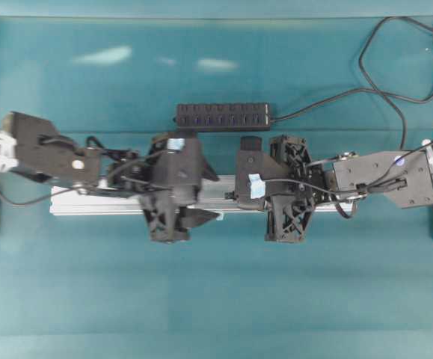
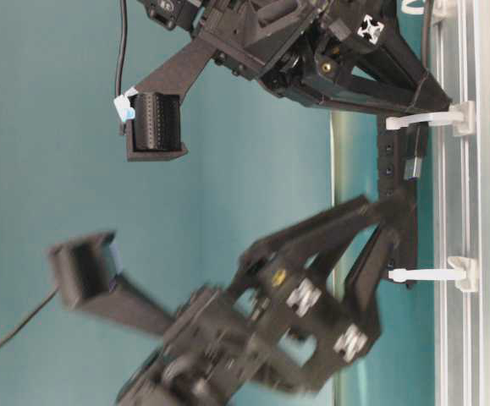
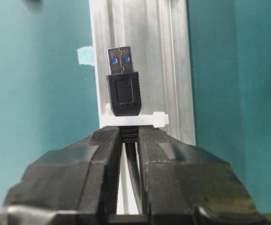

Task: Pass the USB cable through three rings with both arms.

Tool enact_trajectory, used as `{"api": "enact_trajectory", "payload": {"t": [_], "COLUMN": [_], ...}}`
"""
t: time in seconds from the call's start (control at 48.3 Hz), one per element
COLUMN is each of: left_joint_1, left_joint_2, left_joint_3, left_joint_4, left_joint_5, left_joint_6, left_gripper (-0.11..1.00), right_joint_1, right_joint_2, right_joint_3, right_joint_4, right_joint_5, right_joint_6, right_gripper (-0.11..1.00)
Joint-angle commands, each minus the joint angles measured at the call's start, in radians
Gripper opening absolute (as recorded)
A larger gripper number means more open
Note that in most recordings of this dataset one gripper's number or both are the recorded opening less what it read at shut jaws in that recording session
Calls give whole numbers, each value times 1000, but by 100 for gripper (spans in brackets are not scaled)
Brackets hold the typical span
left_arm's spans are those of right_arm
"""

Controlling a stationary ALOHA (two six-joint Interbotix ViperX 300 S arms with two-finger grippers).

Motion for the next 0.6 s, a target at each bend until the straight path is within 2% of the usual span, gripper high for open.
{"api": "enact_trajectory", "payload": {"t": [0.0,0.207,0.58], "left_joint_1": [-3,-3,14], "left_joint_2": [21,80,112], "left_joint_3": [-43,-87,-80], "left_joint_4": [2,2,2], "left_joint_5": [-14,-14,-51], "left_joint_6": [-3,-2,-3], "left_gripper": [88,88,86], "right_joint_1": [3,3,3], "right_joint_2": [-11,-11,-11], "right_joint_3": [-5,-5,-5], "right_joint_4": [3,5,3], "right_joint_5": [-12,-29,-35], "right_joint_6": [12,17,17], "right_gripper": [-7,-7,-7]}}
